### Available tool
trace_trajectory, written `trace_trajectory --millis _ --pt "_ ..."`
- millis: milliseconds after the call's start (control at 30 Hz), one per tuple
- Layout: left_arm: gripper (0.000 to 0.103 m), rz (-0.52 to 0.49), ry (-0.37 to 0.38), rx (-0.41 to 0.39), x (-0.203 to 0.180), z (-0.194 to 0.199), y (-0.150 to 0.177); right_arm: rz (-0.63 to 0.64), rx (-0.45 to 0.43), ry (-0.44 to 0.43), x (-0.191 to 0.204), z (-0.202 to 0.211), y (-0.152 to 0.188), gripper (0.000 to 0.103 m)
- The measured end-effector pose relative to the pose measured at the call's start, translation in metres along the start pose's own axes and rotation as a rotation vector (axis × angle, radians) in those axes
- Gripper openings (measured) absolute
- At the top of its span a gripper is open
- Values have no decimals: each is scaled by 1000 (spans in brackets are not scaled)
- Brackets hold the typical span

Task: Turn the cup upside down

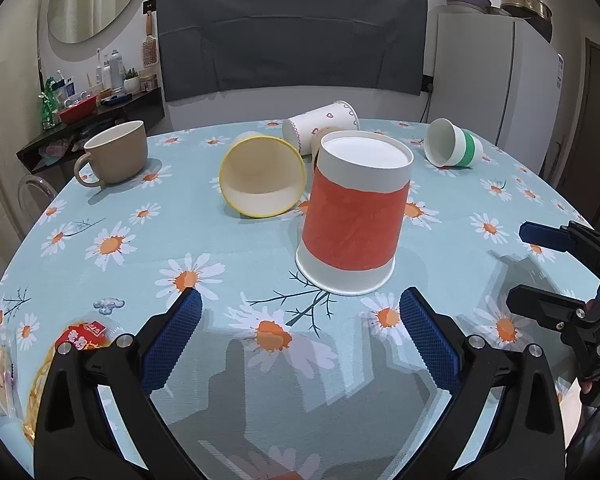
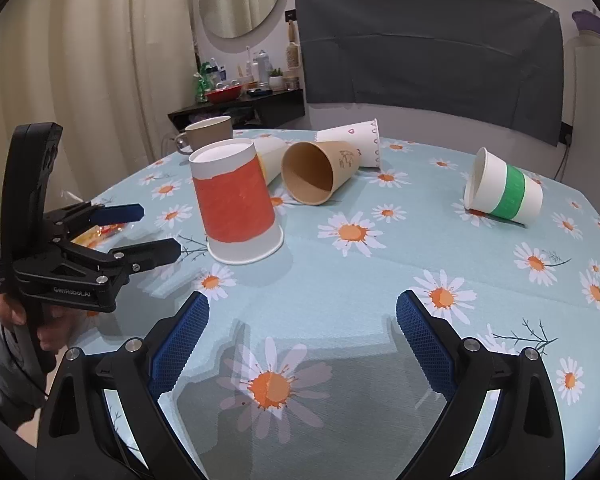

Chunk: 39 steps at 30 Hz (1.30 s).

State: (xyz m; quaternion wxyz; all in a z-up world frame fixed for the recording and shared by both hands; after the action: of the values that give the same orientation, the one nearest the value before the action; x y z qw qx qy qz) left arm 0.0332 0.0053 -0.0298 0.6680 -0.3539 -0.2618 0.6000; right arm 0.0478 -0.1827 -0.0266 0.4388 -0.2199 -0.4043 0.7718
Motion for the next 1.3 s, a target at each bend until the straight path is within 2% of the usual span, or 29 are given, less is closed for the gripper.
trace_trajectory --millis 167,400,600,1300 --pt "97 3 14 12 1 -2 1 3 -1 -3 0 0 0 91" --pt "97 -19 -11 4 -4 -1 0 6 -1 -13 1 0 0 91" --pt "97 -22 14 17 -6 -3 0 9 0 -18 1 -1 0 91" --pt "97 -18 -6 6 -5 -2 1 9 -12 -27 1 1 0 91"
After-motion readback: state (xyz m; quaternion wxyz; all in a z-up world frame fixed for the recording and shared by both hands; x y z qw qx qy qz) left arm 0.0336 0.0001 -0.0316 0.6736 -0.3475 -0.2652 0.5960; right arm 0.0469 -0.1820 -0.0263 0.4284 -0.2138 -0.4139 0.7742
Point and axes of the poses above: each gripper's, at about its wrist camera, not at the fingertips, and z roughly against the way its jaws point, x to its left, y to its underside, the point moved 4 cm from there along -z, roughly the way its jaws point, and after that the axes turned 6 degrees about y, right-handed, at the moved point
